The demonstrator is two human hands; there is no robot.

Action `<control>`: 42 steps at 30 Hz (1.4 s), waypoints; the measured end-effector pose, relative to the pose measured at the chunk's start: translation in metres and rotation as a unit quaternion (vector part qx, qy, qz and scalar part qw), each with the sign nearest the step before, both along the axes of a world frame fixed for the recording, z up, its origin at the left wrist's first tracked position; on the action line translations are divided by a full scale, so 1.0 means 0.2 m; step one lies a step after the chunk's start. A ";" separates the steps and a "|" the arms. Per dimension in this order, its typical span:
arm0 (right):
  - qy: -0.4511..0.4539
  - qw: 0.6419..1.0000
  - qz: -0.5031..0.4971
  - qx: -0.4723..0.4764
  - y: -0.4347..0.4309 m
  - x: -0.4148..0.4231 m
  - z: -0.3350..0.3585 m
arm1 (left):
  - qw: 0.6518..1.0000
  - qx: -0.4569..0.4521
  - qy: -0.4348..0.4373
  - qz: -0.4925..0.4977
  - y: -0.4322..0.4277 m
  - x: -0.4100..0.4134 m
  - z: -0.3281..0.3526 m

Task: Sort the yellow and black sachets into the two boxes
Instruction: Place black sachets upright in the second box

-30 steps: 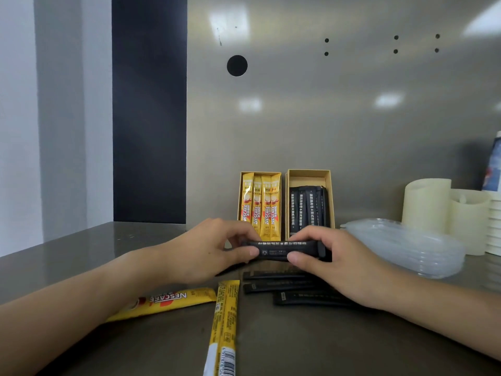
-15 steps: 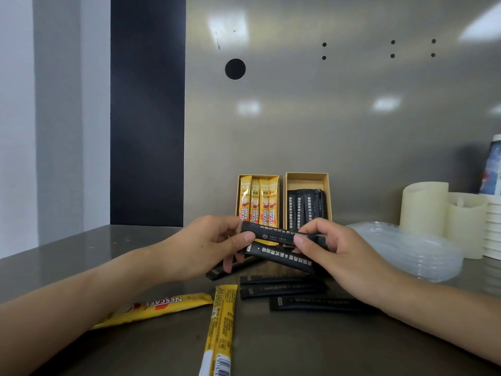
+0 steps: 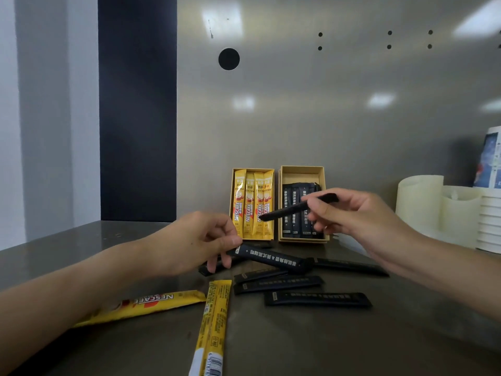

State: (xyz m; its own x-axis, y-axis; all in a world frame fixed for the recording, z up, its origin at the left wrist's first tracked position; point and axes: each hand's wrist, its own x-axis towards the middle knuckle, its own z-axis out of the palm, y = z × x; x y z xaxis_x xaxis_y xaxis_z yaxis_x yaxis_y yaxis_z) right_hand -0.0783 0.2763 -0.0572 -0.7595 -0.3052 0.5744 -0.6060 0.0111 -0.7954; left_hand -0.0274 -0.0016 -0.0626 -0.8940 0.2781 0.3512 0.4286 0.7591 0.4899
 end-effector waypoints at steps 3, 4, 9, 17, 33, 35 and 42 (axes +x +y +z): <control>0.005 1.000 -0.005 0.005 0.04 -0.02 0.02 | 1.000 0.002 0.004 -0.003 0.00 0.00 0.00; 0.011 1.000 -0.013 0.019 0.06 -0.02 0.03 | 1.000 0.003 0.005 -0.004 0.00 0.00 0.00; 0.033 0.996 -0.041 0.069 0.10 -0.05 0.04 | 1.000 0.002 0.009 0.000 0.00 -0.01 0.00; 0.047 0.997 -0.035 0.051 0.09 -0.07 0.04 | 1.000 0.003 0.014 0.006 0.00 0.01 0.01; 0.072 0.992 -0.095 0.031 0.14 -0.14 0.07 | 0.977 0.099 0.167 0.087 -0.02 0.01 0.05; 0.075 0.989 -0.111 0.057 0.14 -0.13 0.06 | 0.974 0.102 0.177 0.095 -0.01 0.02 0.06; 0.074 0.985 -0.119 0.101 0.13 -0.15 0.03 | 0.978 0.081 0.173 0.086 0.00 0.03 0.05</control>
State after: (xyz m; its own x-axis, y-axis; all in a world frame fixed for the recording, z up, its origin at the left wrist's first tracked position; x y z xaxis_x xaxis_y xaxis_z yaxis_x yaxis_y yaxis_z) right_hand -0.1074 0.3031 -0.0514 -0.7354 -0.2492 0.6302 -0.6768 0.3161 -0.6648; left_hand -0.0220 -0.0011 -0.0525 -0.7419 0.0497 0.6686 0.4636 0.7585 0.4580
